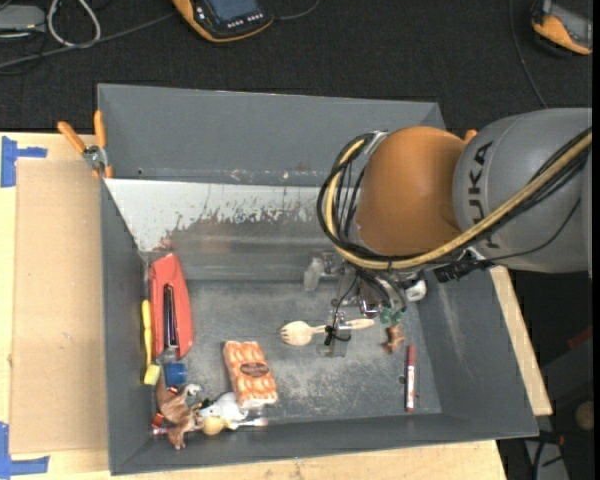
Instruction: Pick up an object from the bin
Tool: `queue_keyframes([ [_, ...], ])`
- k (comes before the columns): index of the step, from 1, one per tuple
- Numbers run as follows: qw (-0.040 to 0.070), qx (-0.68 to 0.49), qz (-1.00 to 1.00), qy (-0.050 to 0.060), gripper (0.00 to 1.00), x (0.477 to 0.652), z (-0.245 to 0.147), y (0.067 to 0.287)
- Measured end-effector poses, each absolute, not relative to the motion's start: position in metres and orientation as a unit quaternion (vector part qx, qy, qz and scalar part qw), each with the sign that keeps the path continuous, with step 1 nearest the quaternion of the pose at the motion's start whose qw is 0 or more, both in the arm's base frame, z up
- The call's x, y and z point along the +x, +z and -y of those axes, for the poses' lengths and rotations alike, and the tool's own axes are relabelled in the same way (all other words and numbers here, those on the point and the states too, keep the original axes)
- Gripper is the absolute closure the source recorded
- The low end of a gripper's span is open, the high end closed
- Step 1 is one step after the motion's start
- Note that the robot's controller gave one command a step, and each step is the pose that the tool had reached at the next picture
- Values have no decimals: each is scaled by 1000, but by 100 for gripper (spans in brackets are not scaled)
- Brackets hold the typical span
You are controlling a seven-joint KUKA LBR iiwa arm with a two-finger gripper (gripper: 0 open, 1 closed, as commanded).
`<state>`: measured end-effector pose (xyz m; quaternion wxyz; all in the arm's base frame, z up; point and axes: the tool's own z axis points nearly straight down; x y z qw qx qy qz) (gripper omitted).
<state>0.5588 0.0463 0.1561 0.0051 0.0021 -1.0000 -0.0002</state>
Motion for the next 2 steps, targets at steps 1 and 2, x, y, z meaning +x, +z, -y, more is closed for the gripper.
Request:
queue_keyframes([
  [1,1,1,1000,0,0,561,-46,160],
  [2,4,-6,1000,-1,0,553,-38,69],
])
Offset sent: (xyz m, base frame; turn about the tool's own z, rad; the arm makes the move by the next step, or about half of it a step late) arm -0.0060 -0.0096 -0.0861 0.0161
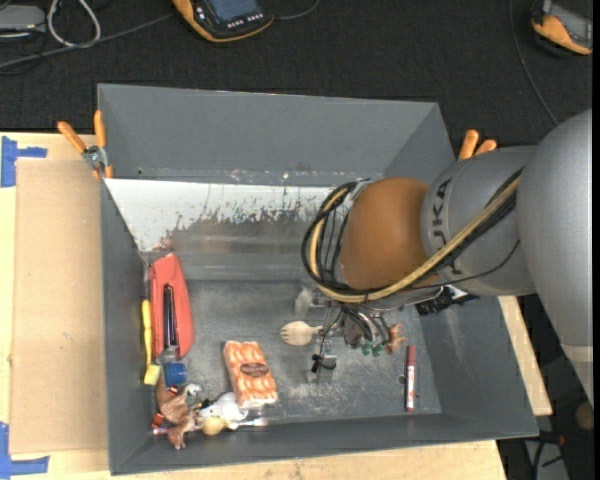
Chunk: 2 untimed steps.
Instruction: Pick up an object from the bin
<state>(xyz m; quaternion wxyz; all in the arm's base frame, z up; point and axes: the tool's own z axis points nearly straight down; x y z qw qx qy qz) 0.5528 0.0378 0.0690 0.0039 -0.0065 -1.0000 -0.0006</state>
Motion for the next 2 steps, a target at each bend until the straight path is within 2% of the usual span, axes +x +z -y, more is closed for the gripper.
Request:
queue_keyframes([
  [1,0,-4,1000,-1,0,554,-38,43],
  [2,2,-14,1000,-1,0,552,-43,71],
])
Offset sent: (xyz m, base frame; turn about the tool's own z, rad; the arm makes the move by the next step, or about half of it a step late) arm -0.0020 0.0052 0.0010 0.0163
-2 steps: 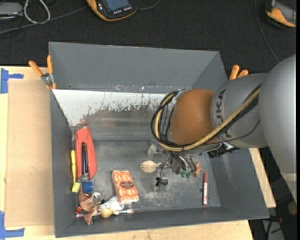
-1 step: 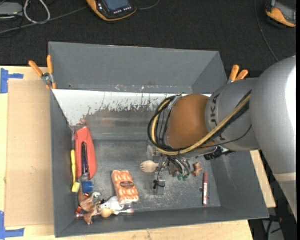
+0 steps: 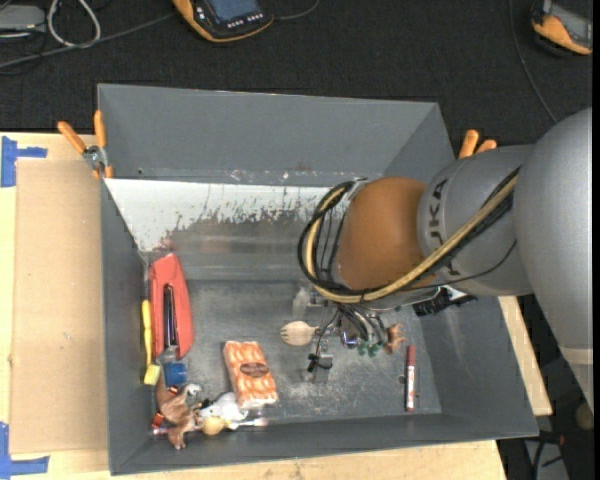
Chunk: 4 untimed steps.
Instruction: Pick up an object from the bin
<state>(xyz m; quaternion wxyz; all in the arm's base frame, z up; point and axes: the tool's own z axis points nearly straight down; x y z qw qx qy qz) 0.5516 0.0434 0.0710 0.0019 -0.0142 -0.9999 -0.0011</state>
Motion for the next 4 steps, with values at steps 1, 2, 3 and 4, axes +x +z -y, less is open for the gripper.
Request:
queue_keyframes([
  [1,1,-10,1000,-1,0,553,-43,69],
  [2,2,-14,1000,-1,100,552,-43,70],
  [3,2,-14,1000,-1,100,552,-43,70],
  [4,6,-15,1000,-1,100,550,-42,89],
])
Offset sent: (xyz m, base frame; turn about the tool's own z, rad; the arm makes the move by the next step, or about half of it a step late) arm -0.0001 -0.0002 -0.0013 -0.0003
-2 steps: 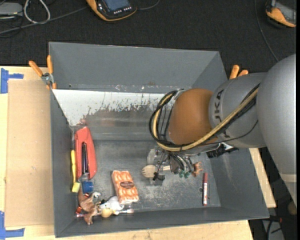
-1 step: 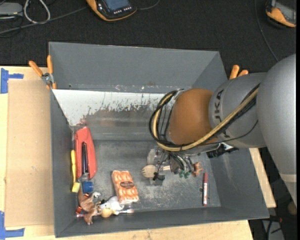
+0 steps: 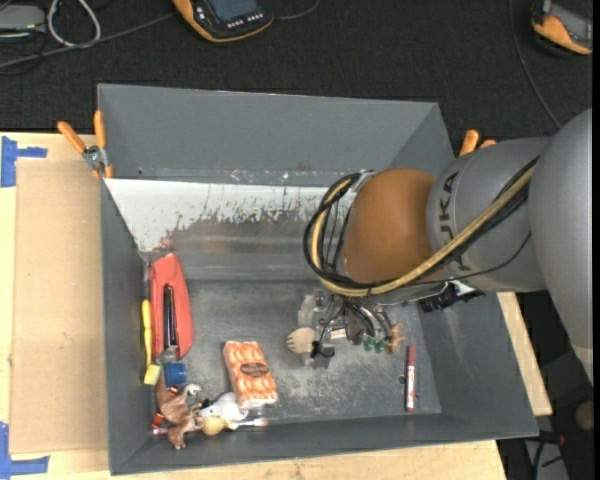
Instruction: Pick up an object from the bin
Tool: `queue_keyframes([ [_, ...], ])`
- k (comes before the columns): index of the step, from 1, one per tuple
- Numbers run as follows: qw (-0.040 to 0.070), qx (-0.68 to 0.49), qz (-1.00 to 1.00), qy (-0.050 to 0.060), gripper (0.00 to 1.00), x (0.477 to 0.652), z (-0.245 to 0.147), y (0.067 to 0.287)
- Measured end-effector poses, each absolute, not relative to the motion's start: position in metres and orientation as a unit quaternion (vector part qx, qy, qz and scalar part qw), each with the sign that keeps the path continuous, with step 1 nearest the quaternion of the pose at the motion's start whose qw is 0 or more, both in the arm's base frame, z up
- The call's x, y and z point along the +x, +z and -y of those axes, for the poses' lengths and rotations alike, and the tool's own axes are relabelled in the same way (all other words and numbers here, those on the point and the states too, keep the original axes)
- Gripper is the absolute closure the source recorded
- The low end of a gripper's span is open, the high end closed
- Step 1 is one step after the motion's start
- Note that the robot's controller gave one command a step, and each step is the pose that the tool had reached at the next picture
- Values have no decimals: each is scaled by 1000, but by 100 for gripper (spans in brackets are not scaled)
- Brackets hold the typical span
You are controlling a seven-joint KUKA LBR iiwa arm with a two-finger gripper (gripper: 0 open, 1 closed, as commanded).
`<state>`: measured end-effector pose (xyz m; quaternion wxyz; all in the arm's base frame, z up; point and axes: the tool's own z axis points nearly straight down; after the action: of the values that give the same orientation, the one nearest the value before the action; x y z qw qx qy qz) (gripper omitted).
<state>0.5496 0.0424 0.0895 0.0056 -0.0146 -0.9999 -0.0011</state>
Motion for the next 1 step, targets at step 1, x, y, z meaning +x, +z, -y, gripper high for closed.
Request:
queue_keyframes([
  [1,4,-14,1000,-1,100,551,-43,134],
])
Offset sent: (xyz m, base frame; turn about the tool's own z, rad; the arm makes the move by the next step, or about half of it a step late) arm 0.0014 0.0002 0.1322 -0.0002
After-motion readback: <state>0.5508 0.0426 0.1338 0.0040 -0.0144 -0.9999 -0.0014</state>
